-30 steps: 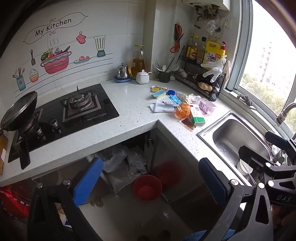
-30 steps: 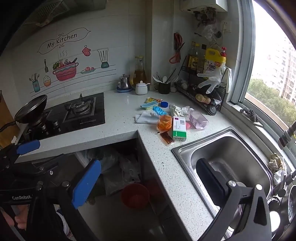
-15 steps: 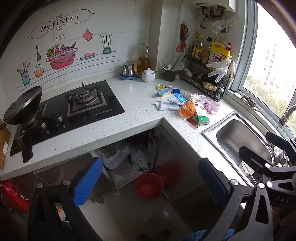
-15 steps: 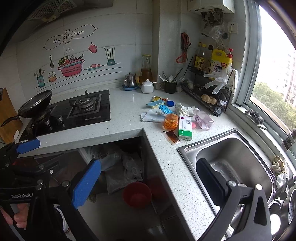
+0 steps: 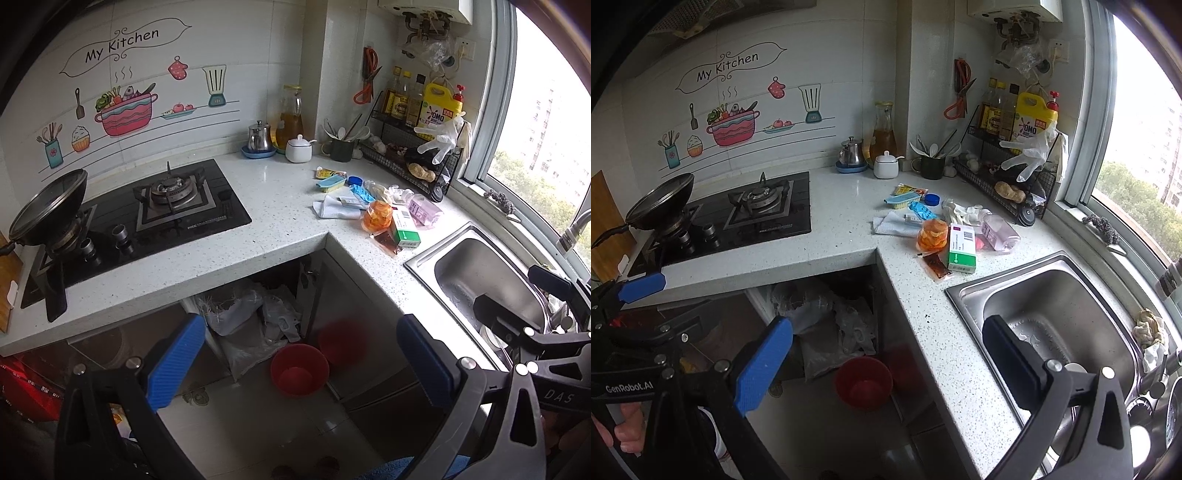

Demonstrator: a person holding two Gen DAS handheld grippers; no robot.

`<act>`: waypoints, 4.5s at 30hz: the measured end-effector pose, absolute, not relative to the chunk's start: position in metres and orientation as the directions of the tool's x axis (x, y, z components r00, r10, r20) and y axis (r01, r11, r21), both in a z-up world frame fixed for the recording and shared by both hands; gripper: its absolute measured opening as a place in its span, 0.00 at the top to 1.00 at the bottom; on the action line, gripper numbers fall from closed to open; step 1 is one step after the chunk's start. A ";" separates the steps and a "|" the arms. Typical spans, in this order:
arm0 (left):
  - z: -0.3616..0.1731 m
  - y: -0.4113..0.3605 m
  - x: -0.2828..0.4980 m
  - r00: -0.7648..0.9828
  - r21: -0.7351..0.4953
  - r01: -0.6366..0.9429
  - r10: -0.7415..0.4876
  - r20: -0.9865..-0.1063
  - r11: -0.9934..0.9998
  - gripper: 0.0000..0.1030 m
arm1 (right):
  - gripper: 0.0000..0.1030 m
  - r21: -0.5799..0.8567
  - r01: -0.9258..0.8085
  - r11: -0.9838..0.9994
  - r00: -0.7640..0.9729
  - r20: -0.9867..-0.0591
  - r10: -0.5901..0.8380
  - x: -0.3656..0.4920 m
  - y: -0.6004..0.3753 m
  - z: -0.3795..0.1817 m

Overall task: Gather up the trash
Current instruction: 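Move both tools toward the cluttered counter beside the sink, then grasp the orange plastic cup with the left tool, then grasp the Celecoxib box with the right tool while the left tool holds the cup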

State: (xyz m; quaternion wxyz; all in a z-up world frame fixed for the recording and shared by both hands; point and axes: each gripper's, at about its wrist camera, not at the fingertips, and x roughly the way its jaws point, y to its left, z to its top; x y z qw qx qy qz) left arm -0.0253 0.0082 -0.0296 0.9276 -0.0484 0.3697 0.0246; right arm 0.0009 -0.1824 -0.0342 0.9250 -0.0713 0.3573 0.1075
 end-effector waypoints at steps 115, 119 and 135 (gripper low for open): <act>-0.135 -0.135 0.448 0.414 -0.052 0.406 -0.234 -0.880 0.912 0.40 | 0.00 -0.071 0.005 0.997 0.416 -0.907 -0.066 0.421 -0.347 -0.167; -0.138 -0.129 0.453 0.424 -0.046 0.383 -0.220 -0.879 0.923 0.40 | 0.21 -0.033 -0.022 0.999 0.379 -0.925 -0.022 0.437 -0.349 -0.185; -0.114 -0.108 0.404 0.504 -0.035 0.319 -0.201 -0.840 0.947 0.40 | 0.98 0.008 -0.008 1.000 0.525 -0.851 0.011 0.381 -0.347 -0.120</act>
